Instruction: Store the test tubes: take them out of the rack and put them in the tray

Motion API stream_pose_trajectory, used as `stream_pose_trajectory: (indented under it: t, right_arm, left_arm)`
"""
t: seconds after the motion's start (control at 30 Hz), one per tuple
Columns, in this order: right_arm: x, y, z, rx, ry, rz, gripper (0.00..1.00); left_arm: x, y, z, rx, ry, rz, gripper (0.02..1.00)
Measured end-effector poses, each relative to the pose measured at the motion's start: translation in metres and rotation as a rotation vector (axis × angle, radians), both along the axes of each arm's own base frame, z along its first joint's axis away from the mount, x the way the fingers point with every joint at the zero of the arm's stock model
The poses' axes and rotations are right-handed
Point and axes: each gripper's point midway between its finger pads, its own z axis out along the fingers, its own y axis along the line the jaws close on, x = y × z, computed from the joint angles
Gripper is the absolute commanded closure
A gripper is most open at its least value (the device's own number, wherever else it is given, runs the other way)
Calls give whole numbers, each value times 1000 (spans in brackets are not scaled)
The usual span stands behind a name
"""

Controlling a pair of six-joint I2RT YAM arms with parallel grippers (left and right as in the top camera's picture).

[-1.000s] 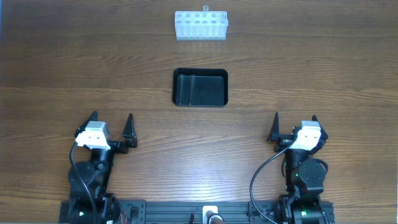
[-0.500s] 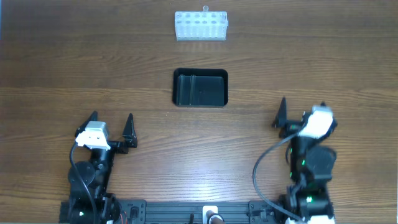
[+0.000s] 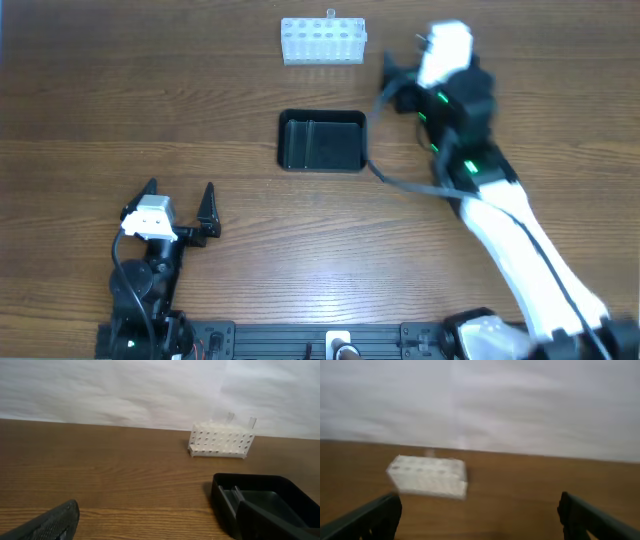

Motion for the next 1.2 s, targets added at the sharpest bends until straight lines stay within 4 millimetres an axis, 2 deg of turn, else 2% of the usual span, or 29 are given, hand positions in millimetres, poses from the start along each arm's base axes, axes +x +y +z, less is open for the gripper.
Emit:
stream_pose_trajectory:
  t: [0.1,0.3,0.47,0.67,0.9,1.2]
  right_arm:
    - [27,36,-22,-27,99,33,7]
    - [80,76,-45,9,200,22,14]
    - [117,92,-63,25,248,5,9]
    - [152,109,-74,33,246,-9,9]
    - [172,128,-98,22,254,-25,9]
    - [178,129,-133,6,278,-78,9]
  left_arm:
    - [0,0,0,0,0,0,18]
    - [0,0,0,0,0,0,20]
    - [0,0,0,0,0,0,18]
    - [0,0,0,0,-1,0,18]
    - [0,0,0,0,0,0,18]
    - [0,0,0,0,0,0,18]
